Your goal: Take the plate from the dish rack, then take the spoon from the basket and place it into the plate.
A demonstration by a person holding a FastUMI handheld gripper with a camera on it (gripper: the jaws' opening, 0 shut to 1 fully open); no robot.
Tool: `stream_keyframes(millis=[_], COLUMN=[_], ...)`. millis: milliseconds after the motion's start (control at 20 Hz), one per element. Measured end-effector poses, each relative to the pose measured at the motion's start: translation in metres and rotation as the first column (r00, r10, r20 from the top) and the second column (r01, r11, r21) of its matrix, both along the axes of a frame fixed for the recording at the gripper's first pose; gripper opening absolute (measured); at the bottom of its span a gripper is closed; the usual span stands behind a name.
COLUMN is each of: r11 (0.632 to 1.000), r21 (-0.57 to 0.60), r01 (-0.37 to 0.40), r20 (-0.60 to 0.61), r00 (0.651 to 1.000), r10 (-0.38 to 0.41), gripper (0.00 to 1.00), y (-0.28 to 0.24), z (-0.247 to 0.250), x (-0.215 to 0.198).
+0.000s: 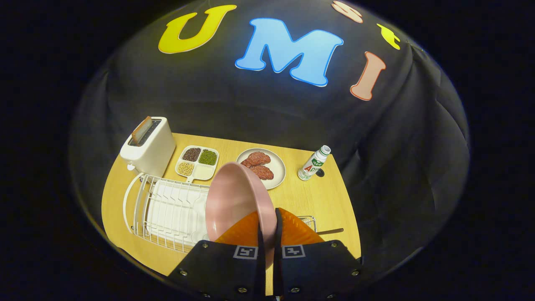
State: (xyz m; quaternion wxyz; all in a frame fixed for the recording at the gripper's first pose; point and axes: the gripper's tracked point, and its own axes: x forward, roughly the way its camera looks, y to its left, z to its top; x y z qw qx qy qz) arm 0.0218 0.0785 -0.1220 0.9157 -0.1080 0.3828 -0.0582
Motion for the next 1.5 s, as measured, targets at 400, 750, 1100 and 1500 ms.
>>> stream_keyframes(millis=[400,750,1100,1500], r11=[0.987,0.965,0.932,0.886], r21=[0.154,0.26,0.357,0.46], r01=[-0.043,-0.029,-0.071,-0.063], r20=[-0.021,-0.087,-0.144,-0.184], r00=[0.999,0.995,0.981,0.969], r10=[0.047,0.054,0.13,0.164], gripper=[0.07,0.07,0.07,0.07], y=[-0.067,-0.087,-0.067,-0.05], z=[-0.025,-0.096,-0.161,-0.214], x=[-0.086,-0.142,-0.169,-0.161])
